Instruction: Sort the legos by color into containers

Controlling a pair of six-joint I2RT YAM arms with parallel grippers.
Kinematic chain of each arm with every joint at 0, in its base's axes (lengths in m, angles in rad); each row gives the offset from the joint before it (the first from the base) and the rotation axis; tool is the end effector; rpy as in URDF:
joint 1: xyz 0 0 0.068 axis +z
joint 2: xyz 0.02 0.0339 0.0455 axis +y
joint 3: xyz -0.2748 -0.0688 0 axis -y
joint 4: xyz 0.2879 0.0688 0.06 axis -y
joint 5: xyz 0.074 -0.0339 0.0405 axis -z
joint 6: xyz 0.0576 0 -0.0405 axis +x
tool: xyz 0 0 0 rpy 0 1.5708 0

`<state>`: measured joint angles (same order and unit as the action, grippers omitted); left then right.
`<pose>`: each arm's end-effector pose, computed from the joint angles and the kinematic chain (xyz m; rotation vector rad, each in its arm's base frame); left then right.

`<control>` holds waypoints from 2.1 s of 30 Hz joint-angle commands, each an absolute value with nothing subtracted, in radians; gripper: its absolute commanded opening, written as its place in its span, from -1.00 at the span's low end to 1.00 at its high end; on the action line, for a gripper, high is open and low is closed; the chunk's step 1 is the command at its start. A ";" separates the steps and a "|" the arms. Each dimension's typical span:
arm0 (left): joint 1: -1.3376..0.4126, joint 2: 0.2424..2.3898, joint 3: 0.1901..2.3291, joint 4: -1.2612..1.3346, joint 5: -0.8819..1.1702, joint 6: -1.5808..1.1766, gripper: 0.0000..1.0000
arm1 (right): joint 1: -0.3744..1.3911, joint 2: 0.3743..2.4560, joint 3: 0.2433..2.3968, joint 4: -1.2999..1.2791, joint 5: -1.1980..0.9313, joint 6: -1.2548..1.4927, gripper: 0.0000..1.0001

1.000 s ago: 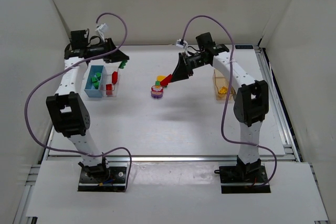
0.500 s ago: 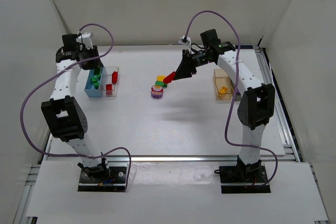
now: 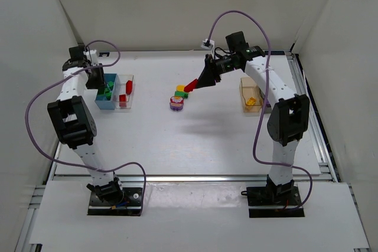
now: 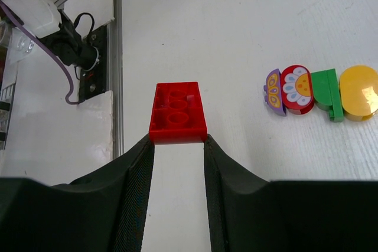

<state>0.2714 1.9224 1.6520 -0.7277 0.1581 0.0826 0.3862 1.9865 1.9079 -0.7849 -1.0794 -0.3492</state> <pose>0.4639 0.1197 0.2424 -0.1812 2.5448 -0.0667 0.4333 0.2310 0.3252 -1.2160 1.8345 1.3017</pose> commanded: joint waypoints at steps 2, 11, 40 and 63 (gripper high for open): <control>0.271 1.966 1.709 -0.741 0.173 0.097 -0.61 | 0.382 1.970 1.980 -0.759 -1.085 -0.331 -1.00; 0.273 2.034 1.756 -0.738 0.201 0.103 0.07 | 0.390 2.002 2.016 -0.723 -1.071 -0.302 -1.00; 0.275 1.821 1.629 -0.710 1.431 -0.049 0.61 | 0.664 2.477 2.511 -0.327 -0.861 0.050 -1.00; 0.152 2.063 1.999 -1.643 1.302 0.994 0.69 | 0.634 2.399 2.421 -0.278 -1.354 0.265 -1.00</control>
<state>0.1726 2.0472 1.9499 -1.3090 1.3132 0.8188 0.6289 2.4912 2.4233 -0.3172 -1.2598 0.2279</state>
